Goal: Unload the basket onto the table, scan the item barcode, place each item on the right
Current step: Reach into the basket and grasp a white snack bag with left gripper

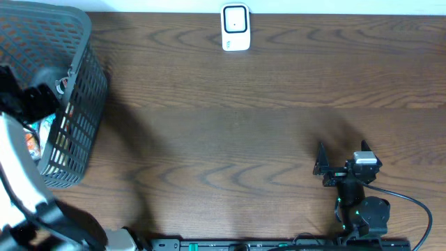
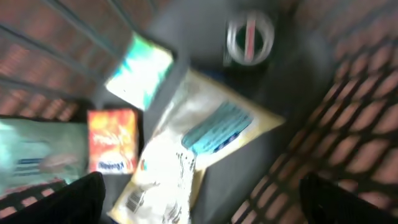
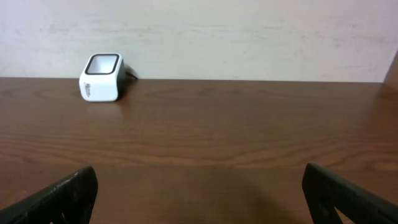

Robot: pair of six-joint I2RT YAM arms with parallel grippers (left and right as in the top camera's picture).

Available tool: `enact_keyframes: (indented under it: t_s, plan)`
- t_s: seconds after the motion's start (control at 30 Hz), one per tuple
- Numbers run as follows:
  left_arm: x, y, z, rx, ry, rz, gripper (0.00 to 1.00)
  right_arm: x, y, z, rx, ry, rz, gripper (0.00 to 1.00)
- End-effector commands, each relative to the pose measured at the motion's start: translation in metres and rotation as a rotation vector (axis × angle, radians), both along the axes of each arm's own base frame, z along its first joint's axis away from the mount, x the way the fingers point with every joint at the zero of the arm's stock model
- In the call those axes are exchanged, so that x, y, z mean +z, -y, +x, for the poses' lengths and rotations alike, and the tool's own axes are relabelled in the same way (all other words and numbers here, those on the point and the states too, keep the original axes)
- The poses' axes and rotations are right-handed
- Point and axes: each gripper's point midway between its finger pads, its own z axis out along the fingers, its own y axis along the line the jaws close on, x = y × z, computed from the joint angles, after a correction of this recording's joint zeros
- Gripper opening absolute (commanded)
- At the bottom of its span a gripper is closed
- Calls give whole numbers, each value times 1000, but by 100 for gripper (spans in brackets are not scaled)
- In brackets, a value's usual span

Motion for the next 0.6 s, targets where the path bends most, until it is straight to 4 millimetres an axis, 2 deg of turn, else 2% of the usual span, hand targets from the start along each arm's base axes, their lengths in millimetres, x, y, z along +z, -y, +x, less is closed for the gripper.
enact_keyframes:
  t_s: [0.0, 0.1, 0.23, 0.33, 0.4, 0.43, 0.5, 0.53, 0.57]
  plan:
    - [-43, 2, -1, -120, -133, -34, 98, -1, -1, 0, 1, -3, 11, 99]
    - [-79, -3, -8, -125, -250, -60, 98, -1, -1, 0, 1, -3, 11, 99]
    - [-117, -16, -25, -95, -403, -40, 98, -1, -1, 0, 1, -3, 11, 99]
    - [-136, -23, -30, -85, -467, -27, 98, -1, -1, 0, 1, -3, 11, 99]
    - [-140, -24, -28, -84, -466, -27, 98, -1, -1, 0, 1, -3, 11, 99]
    - [-141, -25, -27, -84, -462, -25, 89, -1, -1, 0, 1, -3, 11, 99]
    - [-141, -27, -24, -82, -452, -16, 64, -1, -1, 0, 1, -3, 11, 99]
    - [-140, -27, -24, -82, -450, -15, 55, -1, -1, 0, 1, -3, 11, 99]
    - [-141, -27, -24, -82, -449, -14, 52, -1, -1, 0, 1, -3, 11, 99]
